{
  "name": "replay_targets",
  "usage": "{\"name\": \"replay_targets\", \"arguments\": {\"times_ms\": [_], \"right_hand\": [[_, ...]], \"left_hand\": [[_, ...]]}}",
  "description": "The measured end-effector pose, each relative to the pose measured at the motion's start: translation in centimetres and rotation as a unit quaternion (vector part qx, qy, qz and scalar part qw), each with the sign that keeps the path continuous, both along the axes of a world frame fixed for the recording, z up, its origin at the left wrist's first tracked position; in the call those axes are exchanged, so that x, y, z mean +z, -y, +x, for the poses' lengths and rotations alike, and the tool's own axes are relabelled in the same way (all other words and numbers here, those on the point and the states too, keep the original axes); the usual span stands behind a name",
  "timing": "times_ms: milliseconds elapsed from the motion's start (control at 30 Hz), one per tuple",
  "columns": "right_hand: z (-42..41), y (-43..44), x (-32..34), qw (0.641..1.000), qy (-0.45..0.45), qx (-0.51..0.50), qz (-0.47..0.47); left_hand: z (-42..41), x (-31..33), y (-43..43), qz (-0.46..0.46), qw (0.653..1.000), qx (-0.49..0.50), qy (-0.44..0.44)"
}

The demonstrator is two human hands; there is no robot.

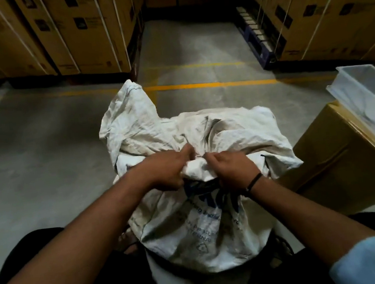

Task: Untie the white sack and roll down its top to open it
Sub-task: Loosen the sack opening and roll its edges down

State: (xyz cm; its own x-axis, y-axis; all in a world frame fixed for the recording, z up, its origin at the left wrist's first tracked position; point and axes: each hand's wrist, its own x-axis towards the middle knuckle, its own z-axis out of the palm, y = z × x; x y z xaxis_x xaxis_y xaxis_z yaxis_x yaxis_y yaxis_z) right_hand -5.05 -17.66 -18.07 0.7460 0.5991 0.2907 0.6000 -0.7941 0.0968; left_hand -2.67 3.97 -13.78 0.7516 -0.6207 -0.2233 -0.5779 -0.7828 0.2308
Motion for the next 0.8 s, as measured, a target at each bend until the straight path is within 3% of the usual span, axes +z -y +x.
{"name": "replay_targets", "arguments": {"times_ms": [67, 100, 167, 233, 333, 400, 433, 500, 567, 633, 700, 800], "right_hand": [[-0.2, -0.9, -1.2, 0.998, 0.062, 0.017, 0.003], [-0.2, -1.4, -1.7, 0.996, 0.084, 0.019, -0.002], [-0.1, -1.7, -2.0, 0.996, 0.083, 0.036, -0.009], [0.1, -1.3, -1.3, 0.997, -0.062, 0.046, -0.011], [0.9, 0.0, 0.1, 0.944, -0.329, 0.006, -0.004], [1.1, 0.6, 0.7, 0.933, -0.359, -0.012, -0.02], [1.1, 0.7, 0.8, 0.948, -0.317, -0.016, -0.034], [0.8, 0.4, 0.2, 0.992, -0.117, 0.027, -0.042], [0.0, -0.5, -0.7, 0.994, 0.058, 0.094, -0.023], [-1.1, -1.7, -2.1, 0.977, 0.171, 0.126, 0.008], [-1.8, -2.4, -2.7, 0.969, 0.211, 0.124, 0.025], [-1.4, -1.7, -2.6, 0.972, 0.21, 0.104, 0.006]], "left_hand": [[0.3, 0.8, -0.8, -0.014, 0.993, 0.012, -0.118], [0.4, 0.8, -0.9, -0.01, 0.992, 0.012, -0.127], [0.8, 0.3, -0.6, 0.022, 0.998, -0.021, -0.062], [1.0, -0.3, -0.4, 0.065, 0.995, -0.076, -0.009], [0.7, -0.2, -0.5, 0.037, 0.994, -0.102, 0.028], [0.0, -0.1, 0.0, 0.021, 0.992, -0.091, 0.08], [-0.3, -0.1, 0.3, 0.031, 0.991, -0.08, 0.1], [-0.4, 0.1, 0.5, 0.045, 0.993, -0.055, 0.097], [-0.5, 0.8, 0.3, 0.032, 0.999, -0.017, -0.025], [-0.6, 1.6, 0.2, 0.028, 0.984, 0.014, -0.178], [-0.5, 1.4, 0.4, 0.055, 0.972, 0.003, -0.228], [-0.2, 0.4, 0.7, 0.111, 0.979, -0.013, -0.171]]}}
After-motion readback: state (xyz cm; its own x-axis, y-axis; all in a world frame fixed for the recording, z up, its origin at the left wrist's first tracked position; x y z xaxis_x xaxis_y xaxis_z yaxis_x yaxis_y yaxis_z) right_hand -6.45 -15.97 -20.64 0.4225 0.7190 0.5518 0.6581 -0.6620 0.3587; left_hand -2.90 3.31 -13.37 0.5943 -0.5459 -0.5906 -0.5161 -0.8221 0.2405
